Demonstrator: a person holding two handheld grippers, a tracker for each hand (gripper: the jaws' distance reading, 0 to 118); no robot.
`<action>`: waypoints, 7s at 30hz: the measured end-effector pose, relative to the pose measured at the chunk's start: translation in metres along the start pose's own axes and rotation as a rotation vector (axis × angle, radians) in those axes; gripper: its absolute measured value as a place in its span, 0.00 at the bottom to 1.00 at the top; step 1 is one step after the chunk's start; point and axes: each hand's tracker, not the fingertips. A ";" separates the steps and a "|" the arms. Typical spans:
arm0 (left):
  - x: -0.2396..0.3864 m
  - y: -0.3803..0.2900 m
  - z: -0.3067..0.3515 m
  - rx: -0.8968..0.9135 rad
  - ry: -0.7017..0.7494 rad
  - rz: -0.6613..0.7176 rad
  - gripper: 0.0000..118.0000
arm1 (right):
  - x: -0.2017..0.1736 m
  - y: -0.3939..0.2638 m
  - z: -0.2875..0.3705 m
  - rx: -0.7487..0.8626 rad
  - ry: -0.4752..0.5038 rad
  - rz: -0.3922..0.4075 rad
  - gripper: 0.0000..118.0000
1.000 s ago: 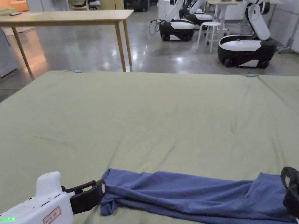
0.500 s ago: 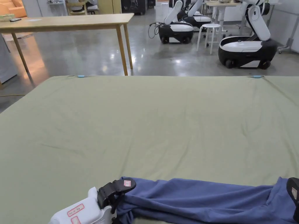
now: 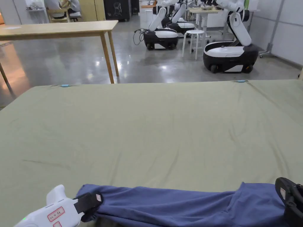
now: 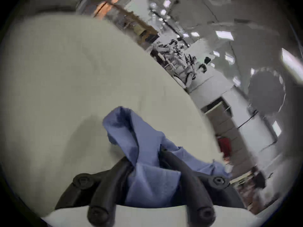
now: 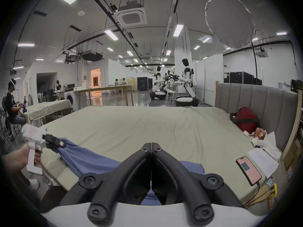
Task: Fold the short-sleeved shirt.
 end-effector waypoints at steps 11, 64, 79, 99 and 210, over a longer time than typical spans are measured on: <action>0.223 -0.078 -0.018 -0.003 0.107 -0.963 0.08 | 0.016 -0.006 0.010 -0.033 0.024 0.004 0.00; 0.073 -0.070 -0.020 -0.100 -0.222 0.092 1.00 | 0.020 -0.035 -0.013 -0.158 0.165 -0.190 0.00; 0.102 -0.119 -0.110 -0.322 -0.553 0.391 0.82 | 0.009 -0.029 -0.010 -0.165 0.153 -0.179 0.00; 0.222 -0.062 -0.018 -0.010 0.028 -0.725 0.10 | 0.025 -0.029 -0.004 -0.155 0.154 -0.180 0.00; 0.075 0.059 0.136 0.426 0.427 -0.521 0.00 | -0.008 -0.008 -0.060 -0.218 0.216 -0.223 0.00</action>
